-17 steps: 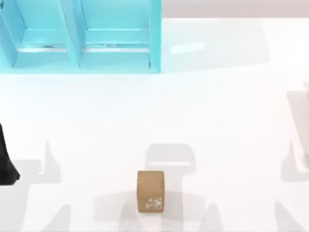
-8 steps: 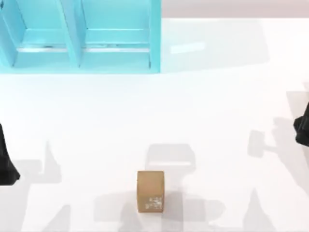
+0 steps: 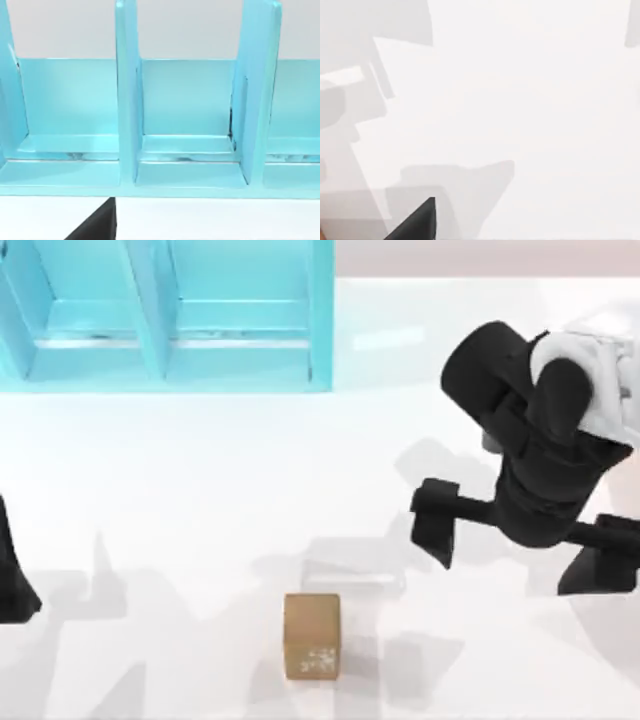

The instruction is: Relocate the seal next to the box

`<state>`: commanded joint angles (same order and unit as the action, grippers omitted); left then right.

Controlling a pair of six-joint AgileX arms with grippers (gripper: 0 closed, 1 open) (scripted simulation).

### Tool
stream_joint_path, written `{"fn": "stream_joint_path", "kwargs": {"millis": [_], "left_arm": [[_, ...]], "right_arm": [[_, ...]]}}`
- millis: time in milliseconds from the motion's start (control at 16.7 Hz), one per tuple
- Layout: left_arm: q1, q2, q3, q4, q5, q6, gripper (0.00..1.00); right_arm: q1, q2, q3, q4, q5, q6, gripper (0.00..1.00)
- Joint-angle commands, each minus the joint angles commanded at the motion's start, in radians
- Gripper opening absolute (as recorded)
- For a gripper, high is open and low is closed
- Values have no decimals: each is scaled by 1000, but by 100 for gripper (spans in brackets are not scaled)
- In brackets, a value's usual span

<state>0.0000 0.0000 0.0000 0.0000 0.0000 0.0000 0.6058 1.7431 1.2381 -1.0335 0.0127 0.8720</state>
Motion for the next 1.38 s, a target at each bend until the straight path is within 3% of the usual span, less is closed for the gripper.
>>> {"fn": "stream_joint_path", "kwargs": {"millis": [360, 660, 1140, 1380], "left_arm": [[0, 0, 0, 0, 0, 0, 100], [0, 0, 0, 0, 0, 0, 100], [0, 0, 0, 0, 0, 0, 100], [0, 0, 0, 0, 0, 0, 100]], "right_arm": [[231, 278, 414, -230, -12, 97, 100], [343, 355, 621, -303, -15, 107, 100], [351, 361, 623, -290, -15, 105, 100], [354, 390, 503, -139, -14, 106, 100]]}}
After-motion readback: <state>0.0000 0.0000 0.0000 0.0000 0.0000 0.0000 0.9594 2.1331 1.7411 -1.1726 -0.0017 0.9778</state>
